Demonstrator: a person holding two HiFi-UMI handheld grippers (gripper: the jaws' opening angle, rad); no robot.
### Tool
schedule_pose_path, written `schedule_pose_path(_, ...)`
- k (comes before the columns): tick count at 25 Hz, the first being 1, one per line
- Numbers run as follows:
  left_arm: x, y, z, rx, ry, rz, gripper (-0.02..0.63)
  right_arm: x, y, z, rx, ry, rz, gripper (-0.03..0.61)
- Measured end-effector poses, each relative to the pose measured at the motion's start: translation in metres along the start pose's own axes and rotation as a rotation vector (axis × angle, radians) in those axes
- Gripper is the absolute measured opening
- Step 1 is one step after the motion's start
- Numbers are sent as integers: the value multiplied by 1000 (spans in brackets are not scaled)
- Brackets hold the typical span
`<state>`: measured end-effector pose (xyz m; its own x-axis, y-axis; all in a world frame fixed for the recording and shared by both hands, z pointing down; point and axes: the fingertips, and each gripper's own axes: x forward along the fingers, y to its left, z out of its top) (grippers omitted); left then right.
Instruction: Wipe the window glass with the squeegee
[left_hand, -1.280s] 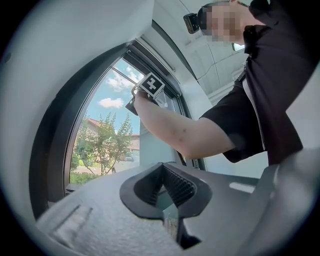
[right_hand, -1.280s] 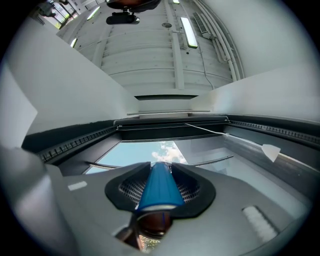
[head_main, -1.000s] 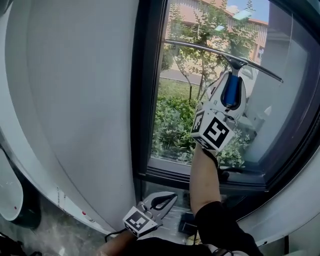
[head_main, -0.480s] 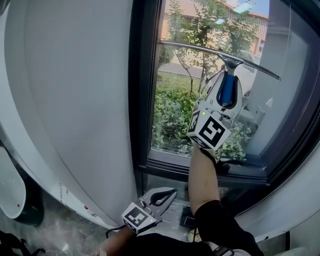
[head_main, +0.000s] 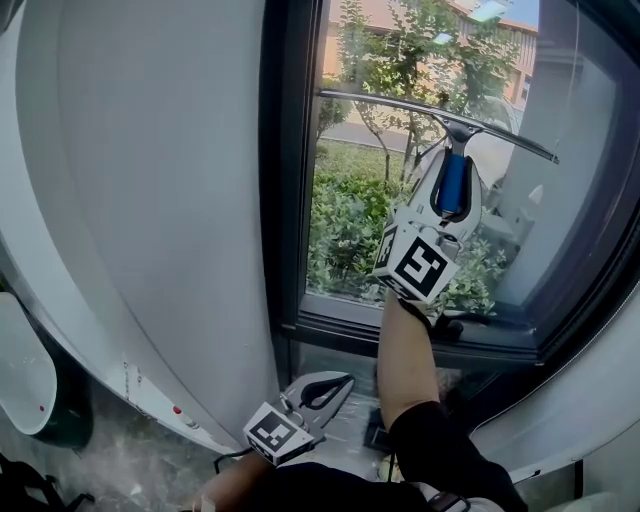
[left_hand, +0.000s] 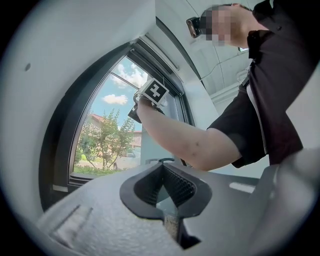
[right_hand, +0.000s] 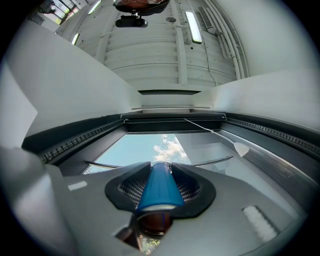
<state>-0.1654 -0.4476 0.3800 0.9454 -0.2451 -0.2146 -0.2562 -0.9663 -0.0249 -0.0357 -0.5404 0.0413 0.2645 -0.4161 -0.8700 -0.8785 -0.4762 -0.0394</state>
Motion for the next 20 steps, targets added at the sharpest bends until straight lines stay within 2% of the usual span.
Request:
schedule_pose_path(8,-8,4,-2,-43,7,29,2,-12,2,-6,-12,18,2,132)
schedule_pose_path(17,-12,4,-7,-44,-7,47,0,-22,1,-12,-28,36,8,133)
schedule_pose_path(20,-14,3,-7,-65,-4,52,0,-27,0,-14,-26,46,8,132)
